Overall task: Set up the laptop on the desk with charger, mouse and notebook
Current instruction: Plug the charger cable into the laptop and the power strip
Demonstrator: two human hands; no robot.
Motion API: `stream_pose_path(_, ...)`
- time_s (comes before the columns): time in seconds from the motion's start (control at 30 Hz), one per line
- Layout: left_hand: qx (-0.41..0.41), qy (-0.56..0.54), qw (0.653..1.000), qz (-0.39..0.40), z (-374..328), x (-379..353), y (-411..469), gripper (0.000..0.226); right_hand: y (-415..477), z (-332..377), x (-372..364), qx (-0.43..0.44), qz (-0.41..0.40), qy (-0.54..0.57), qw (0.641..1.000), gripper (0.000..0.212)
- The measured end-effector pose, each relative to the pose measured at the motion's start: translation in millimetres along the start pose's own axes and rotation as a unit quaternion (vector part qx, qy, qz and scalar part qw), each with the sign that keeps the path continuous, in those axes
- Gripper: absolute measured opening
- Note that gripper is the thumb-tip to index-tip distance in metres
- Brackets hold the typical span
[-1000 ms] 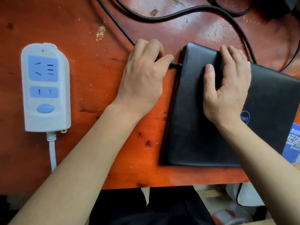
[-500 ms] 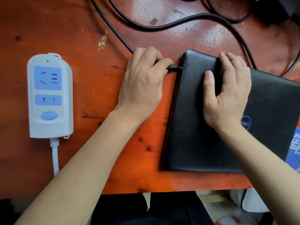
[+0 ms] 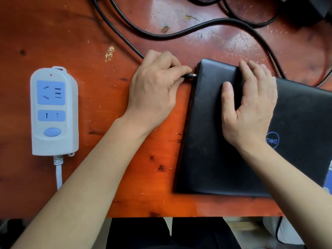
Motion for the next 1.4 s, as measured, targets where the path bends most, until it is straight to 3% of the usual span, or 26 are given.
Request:
stream_pose_path(0.3,-0.037,-0.048,0.998,-0.003,-2,2,7,0.012,-1,-3,0,0.001,0.001,-0.005,1.0,0.051)
stream_pose_path(0.73,-0.023,-0.052,0.998,-0.019,0,3,4,0.016,1,-2,-1,-0.012,0.014,-0.019,1.0,0.052)
stream_pose_path(0.9,0.059,-0.071,0.996,0.016,2,20,-4,0.028,1,-1,0,-0.029,0.047,-0.018,0.998,0.054)
stream_pose_path(1.1,0.09,0.125,0.988,-0.005,55,93,9,0.04,12,13,3,-0.072,0.071,0.037,0.994,0.055)
stream_pose_path(1.23,0.22,0.268,0.937,0.039,129,122,21,0.058,31,86,-3,0.045,0.044,0.086,0.994,0.035)
stream_pose_path(1.33,0.293,0.305,0.903,0.079,169,129,11,0.07,47,138,-29,0.044,0.097,0.156,0.982,0.034)
stream_pose_path(1.4,0.299,0.32,0.894,0.099,183,127,3,0.076,60,164,-44,0.045,0.111,0.174,0.977,0.036)
Point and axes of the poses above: each hand's wrist, its own y-axis towards the middle knuckle, its own x-axis out of the back of the hand, z = x × y, the point moved 8 cm from there along y, towards the middle knuckle, and after that the axes turned 6 degrees about y, right-handed, at the moved point
